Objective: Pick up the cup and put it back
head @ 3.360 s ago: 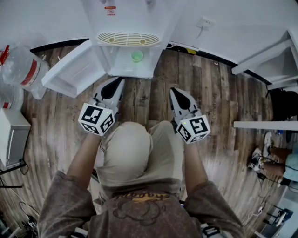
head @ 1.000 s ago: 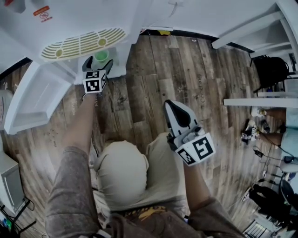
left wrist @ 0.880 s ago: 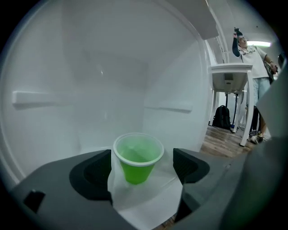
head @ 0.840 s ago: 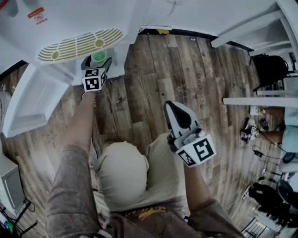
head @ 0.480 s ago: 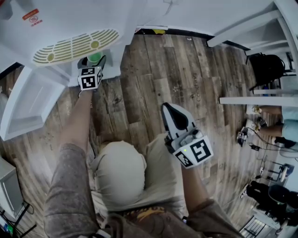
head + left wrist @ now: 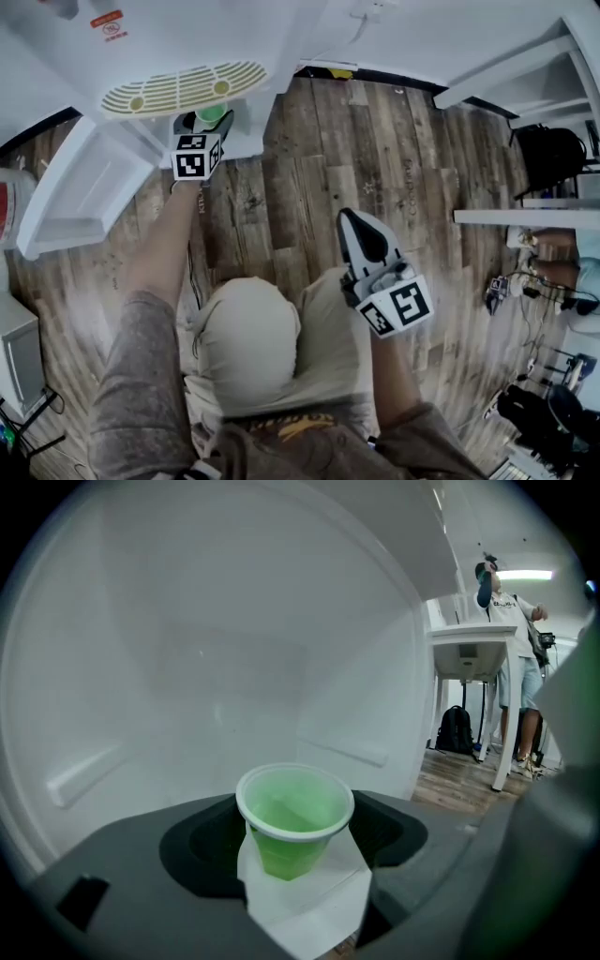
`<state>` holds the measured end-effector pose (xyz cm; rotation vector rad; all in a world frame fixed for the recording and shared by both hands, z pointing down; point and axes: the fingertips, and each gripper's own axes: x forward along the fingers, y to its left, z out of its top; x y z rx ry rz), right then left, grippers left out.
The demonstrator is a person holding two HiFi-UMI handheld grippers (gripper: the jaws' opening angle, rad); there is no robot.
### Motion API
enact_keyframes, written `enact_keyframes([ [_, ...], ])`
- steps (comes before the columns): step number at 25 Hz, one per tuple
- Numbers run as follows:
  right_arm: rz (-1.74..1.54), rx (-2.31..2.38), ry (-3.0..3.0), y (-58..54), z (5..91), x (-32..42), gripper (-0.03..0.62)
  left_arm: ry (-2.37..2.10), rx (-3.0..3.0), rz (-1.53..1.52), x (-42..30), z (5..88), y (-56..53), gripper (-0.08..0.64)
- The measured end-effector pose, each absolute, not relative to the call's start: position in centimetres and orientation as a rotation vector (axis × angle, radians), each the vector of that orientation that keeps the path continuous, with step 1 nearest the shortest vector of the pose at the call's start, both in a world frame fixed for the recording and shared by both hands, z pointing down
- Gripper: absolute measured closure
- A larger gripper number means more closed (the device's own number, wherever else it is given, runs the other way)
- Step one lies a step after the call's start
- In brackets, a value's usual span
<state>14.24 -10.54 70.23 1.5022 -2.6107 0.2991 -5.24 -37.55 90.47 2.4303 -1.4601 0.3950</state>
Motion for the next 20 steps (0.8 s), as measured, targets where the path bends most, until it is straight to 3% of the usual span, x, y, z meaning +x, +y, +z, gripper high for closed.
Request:
enact_keyframes([
  [20, 0.315, 1.409, -2.702, -9.7, 70.6, 12.8, 0.591, -1.451, 2.498, 0.282, -8.6, 76.3, -26.3, 0.221],
])
